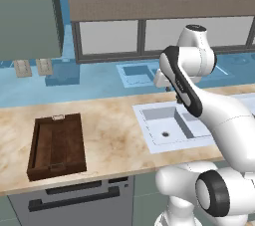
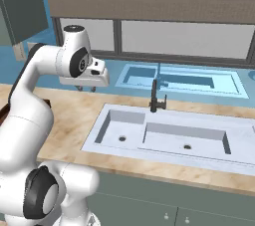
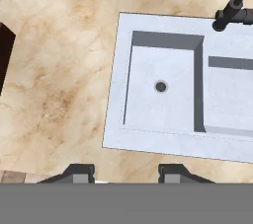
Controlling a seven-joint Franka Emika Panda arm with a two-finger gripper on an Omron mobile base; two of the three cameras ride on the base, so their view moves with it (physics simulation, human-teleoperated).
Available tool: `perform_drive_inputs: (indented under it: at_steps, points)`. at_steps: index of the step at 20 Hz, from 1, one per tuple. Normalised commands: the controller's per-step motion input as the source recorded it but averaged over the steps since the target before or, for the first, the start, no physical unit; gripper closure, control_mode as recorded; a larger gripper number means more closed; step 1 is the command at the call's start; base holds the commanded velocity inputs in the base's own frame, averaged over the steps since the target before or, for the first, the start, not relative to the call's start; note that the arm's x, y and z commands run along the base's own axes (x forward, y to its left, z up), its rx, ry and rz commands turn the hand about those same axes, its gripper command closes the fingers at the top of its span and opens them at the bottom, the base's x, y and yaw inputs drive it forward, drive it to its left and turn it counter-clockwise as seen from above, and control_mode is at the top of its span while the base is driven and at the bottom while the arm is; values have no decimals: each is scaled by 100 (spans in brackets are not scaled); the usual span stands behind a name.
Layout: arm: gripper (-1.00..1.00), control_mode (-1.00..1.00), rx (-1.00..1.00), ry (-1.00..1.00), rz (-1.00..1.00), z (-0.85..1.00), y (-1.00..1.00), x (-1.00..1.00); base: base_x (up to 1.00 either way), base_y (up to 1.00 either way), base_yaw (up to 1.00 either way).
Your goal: Move the dessert items from the plate to the tray.
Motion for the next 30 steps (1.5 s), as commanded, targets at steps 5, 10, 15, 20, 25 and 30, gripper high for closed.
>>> perform_drive_inputs:
  at_steps: [5,10,15,20,25,30]
  points:
    - [-100,100,0,0,0,0,0,0,-3,0,0]
    - [-100,100,0,0,0,0,0,0,-5,-9,0]
    - [-100,100,0,0,0,0,0,0,-21,-34,0]
    - [-100,100,0,0,0,0,0,0,-7,-48,0]
    - [-100,100,0,0,0,0,0,0,-12,-63,0]
    - [-100,100,0,0,0,0,0,0,-3,-75,0]
